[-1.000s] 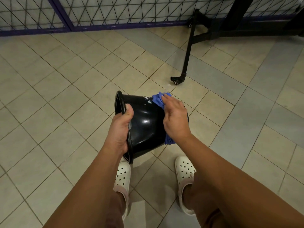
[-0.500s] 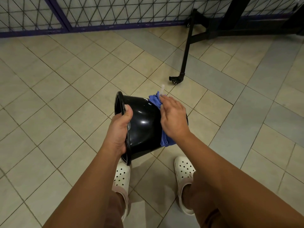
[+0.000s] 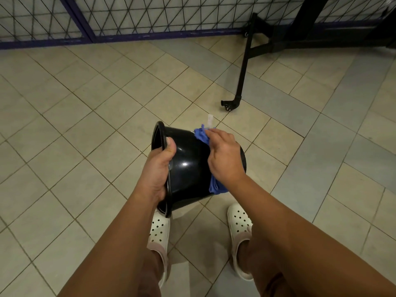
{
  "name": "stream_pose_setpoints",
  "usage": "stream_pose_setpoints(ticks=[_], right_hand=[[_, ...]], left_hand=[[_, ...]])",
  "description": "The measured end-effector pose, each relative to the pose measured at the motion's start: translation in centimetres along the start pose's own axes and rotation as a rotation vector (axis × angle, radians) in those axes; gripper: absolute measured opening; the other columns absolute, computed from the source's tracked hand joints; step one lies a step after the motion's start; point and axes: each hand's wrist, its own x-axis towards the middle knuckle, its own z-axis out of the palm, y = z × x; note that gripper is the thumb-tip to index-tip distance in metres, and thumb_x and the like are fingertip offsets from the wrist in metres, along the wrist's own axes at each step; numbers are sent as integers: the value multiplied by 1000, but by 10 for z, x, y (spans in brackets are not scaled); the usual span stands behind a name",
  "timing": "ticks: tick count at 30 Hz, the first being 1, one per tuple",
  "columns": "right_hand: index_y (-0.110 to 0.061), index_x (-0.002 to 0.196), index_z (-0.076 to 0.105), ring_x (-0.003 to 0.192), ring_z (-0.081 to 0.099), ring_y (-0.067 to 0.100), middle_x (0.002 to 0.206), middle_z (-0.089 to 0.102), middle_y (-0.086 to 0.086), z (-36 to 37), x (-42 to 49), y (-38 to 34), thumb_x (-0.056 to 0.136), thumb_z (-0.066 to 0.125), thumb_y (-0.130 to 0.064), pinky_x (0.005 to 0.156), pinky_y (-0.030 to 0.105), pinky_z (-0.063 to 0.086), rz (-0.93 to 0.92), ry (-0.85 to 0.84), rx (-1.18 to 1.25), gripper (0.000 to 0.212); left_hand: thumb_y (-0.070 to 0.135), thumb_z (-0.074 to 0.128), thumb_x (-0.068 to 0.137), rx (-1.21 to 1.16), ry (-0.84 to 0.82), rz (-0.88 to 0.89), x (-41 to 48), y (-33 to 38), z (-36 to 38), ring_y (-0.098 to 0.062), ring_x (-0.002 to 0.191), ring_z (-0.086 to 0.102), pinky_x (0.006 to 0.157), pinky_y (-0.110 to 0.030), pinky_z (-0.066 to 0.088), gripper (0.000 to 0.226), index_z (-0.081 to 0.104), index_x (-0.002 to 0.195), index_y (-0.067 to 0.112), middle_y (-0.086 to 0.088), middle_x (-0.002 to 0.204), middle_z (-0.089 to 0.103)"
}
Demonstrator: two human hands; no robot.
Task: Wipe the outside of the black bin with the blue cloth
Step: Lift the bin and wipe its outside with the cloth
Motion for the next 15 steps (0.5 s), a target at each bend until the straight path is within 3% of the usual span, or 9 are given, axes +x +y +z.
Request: stream_pose_setpoints(ticks=[3, 9, 12, 15], right_hand=[[-12, 118, 63, 112, 53, 24, 121, 62, 5, 3, -5, 4, 90, 40, -17, 97, 48, 42, 16, -3, 16, 37], [-17, 123, 59, 129, 43, 19, 132, 56, 1, 0, -9, -1, 92, 39, -20, 110, 38, 28, -211, -105, 58, 37], [-13, 128, 55, 128, 45, 24, 133, 55, 6, 1, -1, 1, 90, 41, -15, 109, 45, 33, -100, -94, -16, 40], [-9, 124, 57, 117, 50, 26, 124, 59, 10, 1, -3, -3, 90, 43, -12, 104, 42, 38, 69, -72, -64, 37]], left_hand=[[54, 52, 85, 10, 31, -1, 1, -4, -3, -35, 105, 70, 84, -46, 59, 63, 63, 122, 5, -18, 113, 72], [55, 47, 87, -6, 19, -49, 4, 0, -8, -36, 106, 70, 83, -45, 60, 62, 64, 122, 7, -19, 115, 71], [54, 48, 88, 2, 14, -20, 2, 0, -4, -37, 109, 68, 90, -48, 57, 65, 61, 127, 4, -20, 119, 70], [53, 47, 92, 54, 53, -19, 1, -4, -3, -35, 101, 72, 83, -47, 59, 57, 65, 119, 6, -16, 108, 74]])
